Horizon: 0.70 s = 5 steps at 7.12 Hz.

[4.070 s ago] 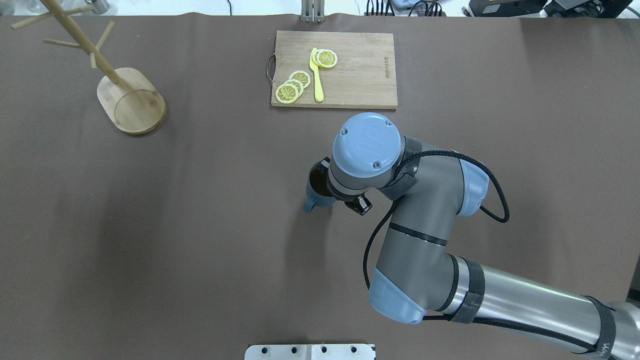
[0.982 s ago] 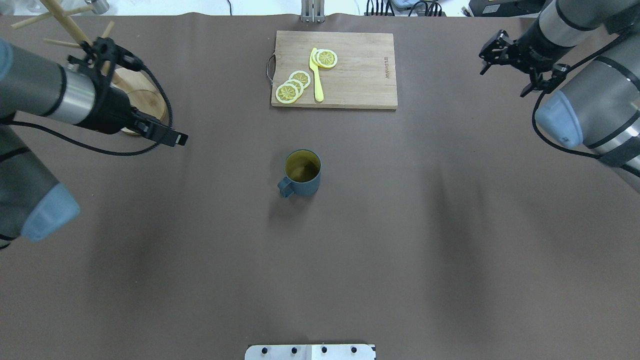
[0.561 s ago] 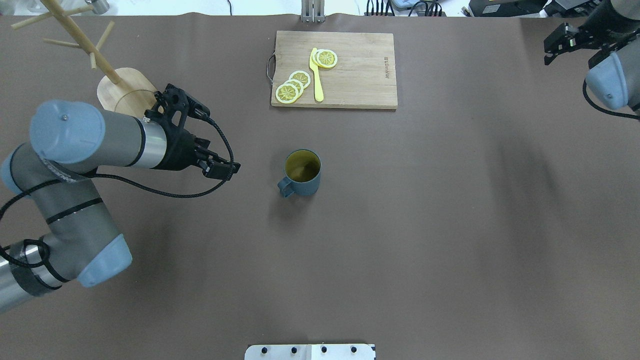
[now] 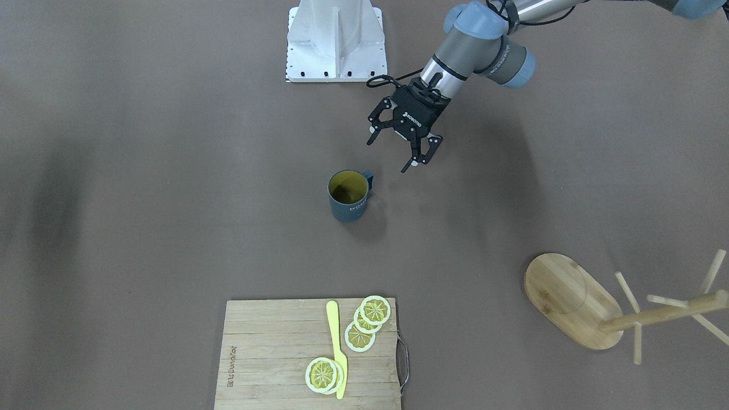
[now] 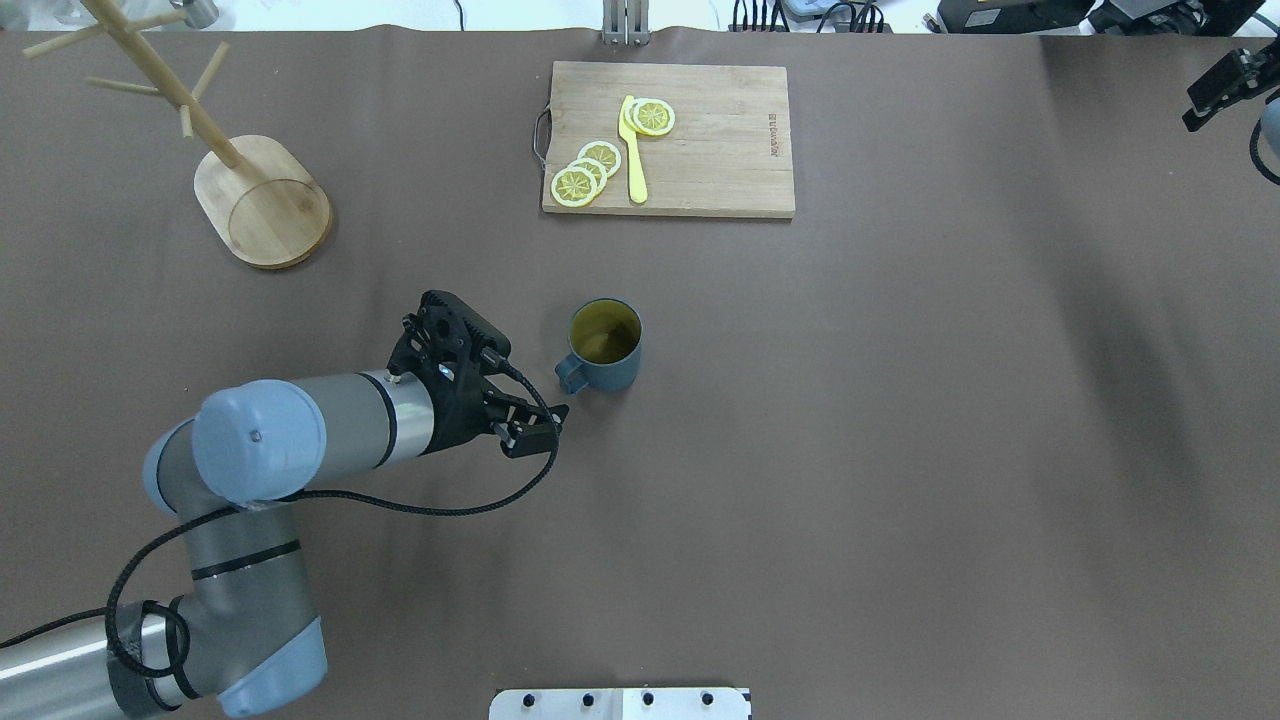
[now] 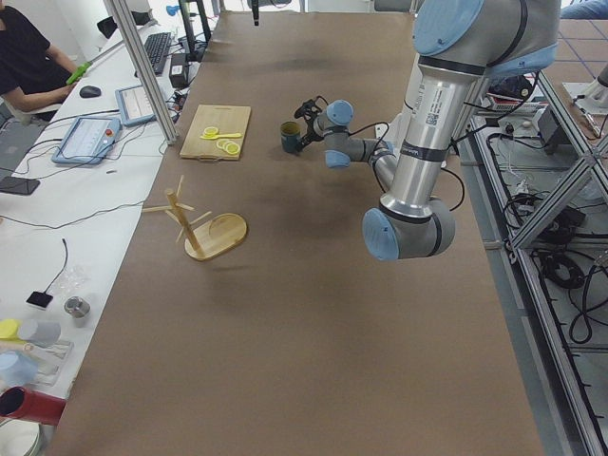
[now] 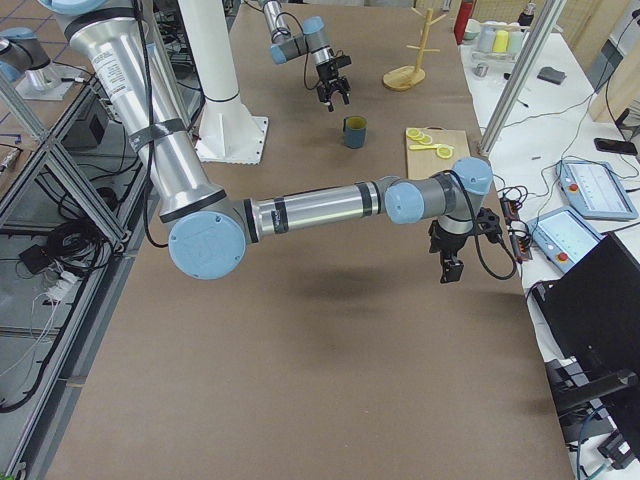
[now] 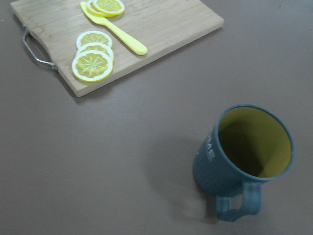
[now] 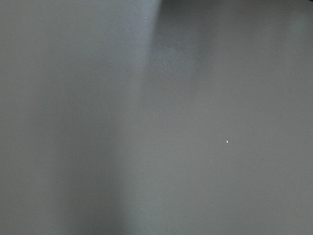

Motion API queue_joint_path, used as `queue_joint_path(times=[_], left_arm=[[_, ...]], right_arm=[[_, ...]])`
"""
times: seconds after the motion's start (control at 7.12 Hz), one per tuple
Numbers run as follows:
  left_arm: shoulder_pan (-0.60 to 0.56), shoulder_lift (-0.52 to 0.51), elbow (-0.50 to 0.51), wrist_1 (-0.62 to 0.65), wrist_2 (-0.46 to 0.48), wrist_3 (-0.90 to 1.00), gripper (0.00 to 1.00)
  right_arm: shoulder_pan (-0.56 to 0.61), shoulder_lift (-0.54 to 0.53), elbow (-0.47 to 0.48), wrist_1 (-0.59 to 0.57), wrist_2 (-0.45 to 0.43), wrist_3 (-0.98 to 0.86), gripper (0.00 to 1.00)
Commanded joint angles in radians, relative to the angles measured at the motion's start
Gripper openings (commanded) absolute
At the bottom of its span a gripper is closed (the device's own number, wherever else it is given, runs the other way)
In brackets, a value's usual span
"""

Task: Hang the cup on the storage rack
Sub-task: 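Grasp the blue mug rim with the left gripper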

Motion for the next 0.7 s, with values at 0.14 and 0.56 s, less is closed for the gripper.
queue_joint_path(times=[0.14, 0.56], left_arm=[[0.068, -0.052, 0.045, -0.007, 0.087, 0.003, 0.97], [0.028, -0.052, 0.045, -0.019, 0.087, 0.0, 0.97]], right_arm=[[0.042, -0.064, -0.019, 0.004, 0.131, -0.117, 1.0], [0.084, -0.109, -0.007, 0.004, 0.179, -0.172, 1.0]])
